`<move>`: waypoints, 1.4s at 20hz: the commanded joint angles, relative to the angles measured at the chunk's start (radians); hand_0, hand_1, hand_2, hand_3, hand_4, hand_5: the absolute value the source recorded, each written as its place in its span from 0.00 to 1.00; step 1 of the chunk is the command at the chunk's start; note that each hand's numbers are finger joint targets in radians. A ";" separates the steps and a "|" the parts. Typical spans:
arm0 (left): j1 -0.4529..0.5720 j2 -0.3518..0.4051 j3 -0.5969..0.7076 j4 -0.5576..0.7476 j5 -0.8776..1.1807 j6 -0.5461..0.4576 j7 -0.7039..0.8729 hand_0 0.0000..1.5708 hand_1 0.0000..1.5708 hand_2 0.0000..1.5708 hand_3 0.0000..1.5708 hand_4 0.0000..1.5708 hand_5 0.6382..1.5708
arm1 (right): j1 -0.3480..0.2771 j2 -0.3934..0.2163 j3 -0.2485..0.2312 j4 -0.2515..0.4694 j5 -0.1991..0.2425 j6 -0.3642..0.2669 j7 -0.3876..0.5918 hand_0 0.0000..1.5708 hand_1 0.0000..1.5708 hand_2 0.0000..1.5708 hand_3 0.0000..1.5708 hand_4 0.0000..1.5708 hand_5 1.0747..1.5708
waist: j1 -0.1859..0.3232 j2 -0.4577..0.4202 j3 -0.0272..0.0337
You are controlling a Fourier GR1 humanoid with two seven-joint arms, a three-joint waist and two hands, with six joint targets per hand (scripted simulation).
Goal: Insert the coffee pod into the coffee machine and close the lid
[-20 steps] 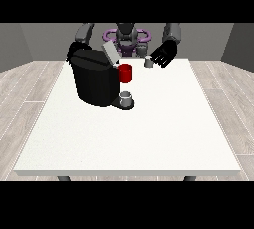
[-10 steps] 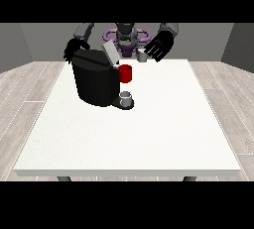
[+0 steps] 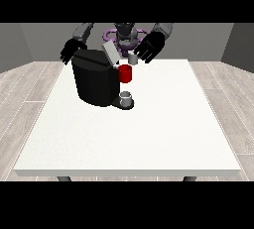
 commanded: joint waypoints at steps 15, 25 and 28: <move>-0.049 -0.050 -0.013 0.032 -0.036 0.024 0.032 0.80 0.80 0.82 0.77 0.32 1.00 | -0.009 -0.003 -0.030 -0.001 -0.027 0.009 -0.009 0.00 0.00 0.00 0.00 0.33 1.00 | -0.015 0.044 0.0001; -0.055 -0.051 -0.017 0.042 -0.055 0.035 0.017 0.75 0.75 0.81 0.77 0.33 1.00 | 0.017 0.018 -0.027 -0.004 -0.008 -0.023 -0.058 0.00 0.00 0.00 0.00 0.28 1.00 | -0.011 0.054 0.0003; -0.068 -0.064 -0.019 0.038 -0.049 0.003 0.032 0.75 0.75 0.79 0.76 0.31 1.00 | -0.002 0.024 -0.034 0.028 -0.003 -0.041 -0.053 0.00 0.00 0.00 0.00 0.29 1.00 | 0.021 0.042 0.0002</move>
